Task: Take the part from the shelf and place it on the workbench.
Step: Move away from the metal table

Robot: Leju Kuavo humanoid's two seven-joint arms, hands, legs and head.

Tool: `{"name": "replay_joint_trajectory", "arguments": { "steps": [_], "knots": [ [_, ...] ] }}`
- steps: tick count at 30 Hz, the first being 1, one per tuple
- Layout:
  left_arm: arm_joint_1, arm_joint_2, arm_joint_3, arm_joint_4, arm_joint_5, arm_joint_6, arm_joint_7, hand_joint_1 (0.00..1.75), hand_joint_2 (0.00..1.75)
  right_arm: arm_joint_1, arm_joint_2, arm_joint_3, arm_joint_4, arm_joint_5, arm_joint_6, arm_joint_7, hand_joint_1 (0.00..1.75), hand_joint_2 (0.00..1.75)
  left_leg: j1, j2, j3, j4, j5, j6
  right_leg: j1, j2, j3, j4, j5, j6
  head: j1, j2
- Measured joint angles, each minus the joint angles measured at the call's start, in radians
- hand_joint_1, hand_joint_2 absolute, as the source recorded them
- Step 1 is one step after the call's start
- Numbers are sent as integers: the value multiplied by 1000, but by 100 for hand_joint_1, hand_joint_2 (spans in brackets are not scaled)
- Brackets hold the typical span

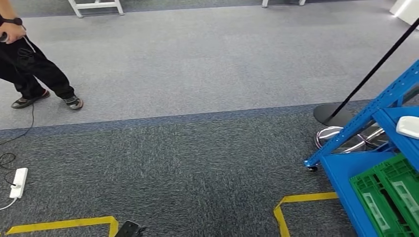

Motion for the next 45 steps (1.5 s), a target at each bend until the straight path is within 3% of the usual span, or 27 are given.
{"name": "replay_joint_trajectory", "arguments": {
  "steps": [2,3,4,6,8,11,13,14,15,17,18,20,22,24,29,36,45],
  "knots": [
    [6,1,-5,1,0,0,1,0,175,-3,0,0,0,1,0,0,0,0,-2,34,-3,1,0,0,-4,-23,-50,118,-51,9,2,0],
    [7,1,-6,2,0,1,1,0,175,-2,0,0,0,2,0,0,0,0,-2,50,-3,2,-1,-1,-6,-27,-54,138,-52,13,3,0],
    [7,2,-9,2,0,1,1,0,175,1,0,-1,0,2,0,0,0,0,-2,63,-4,3,-2,-2,-9,-31,-39,118,-35,16,3,0],
    [6,2,-14,2,0,1,1,0,175,2,-1,-3,0,3,0,0,0,0,0,88,-3,9,-7,-11,-11,-63,39,-14,18,23,3,0],
    [6,4,-19,2,-1,7,3,0,175,-2,0,-4,0,5,0,0,0,0,-3,103,-4,19,-16,-23,-10,-92,102,-118,43,14,1,0],
    [1,6,-24,3,-2,18,7,0,175,1,0,-7,0,5,0,0,0,0,-6,116,-1,24,-19,-36,-6,-83,110,-131,42,-15,-7,0],
    [0,6,-25,3,-3,22,9,0,175,4,0,-9,0,5,0,0,0,0,-2,94,-7,42,-38,-44,-5,-75,108,-130,45,-26,-9,0],
    [1,7,-26,3,-4,23,10,0,175,2,1,-9,0,6,0,0,0,0,-1,79,-13,49,-48,-34,-4,-71,107,-128,46,-30,-11,0],
    [1,8,-26,3,-5,24,13,0,175,0,1,-10,0,6,0,0,0,0,-1,63,-19,55,-45,-11,-1,-66,105,-122,43,-32,-14,0],
    [1,10,-26,3,-6,23,21,0,175,-1,1,-13,0,8,0,0,0,0,-3,59,-25,58,-34,42,6,-57,103,-111,35,-36,-14,0],
    [0,10,-26,3,-6,20,26,0,175,-1,1,-14,0,9,1,0,0,0,-3,58,-27,62,-28,52,9,-54,103,-106,31,-39,-14,0],
    [-1,11,-26,3,-8,13,35,0,175,-1,1,-16,0,10,2,1,0,0,0,58,-27,68,-33,37,12,-53,99,-96,26,-42,-13,0],
    [0,11,-26,3,-9,10,39,0,175,-1,1,-16,0,10,3,1,0,0,2,58,-29,71,-33,7,12,-53,93,-87,22,-43,-13,0],
    [2,11,-26,3,-10,10,40,0,175,-1,1,-16,0,10,4,1,0,0,3,58,-35,79,-36,-14,11,-53,85,-75,18,-44,-13,0],
    [3,11,-26,3,-10,9,41,0,175,-1,1,-17,0,10,9,2,0,0,4,58,-78,145,-62,-40,11,-53,42,-8,-9,-43,-13,0],
    [3,11,-26,5,-14,9,53,0,175,-1,0,-22,0,18,14,24,0,0,4,58,-131,228,-94,-44,11,-53,-9,70,-38,-39,-13,0],
    [5,15,-26,5,-17,19,99,0,175,3,-4,-28,0,39,33,107,0,0,3,58,-152,256,-103,-40,11,-53,-26,88,-42,-33,-12,0]
  ]
}}
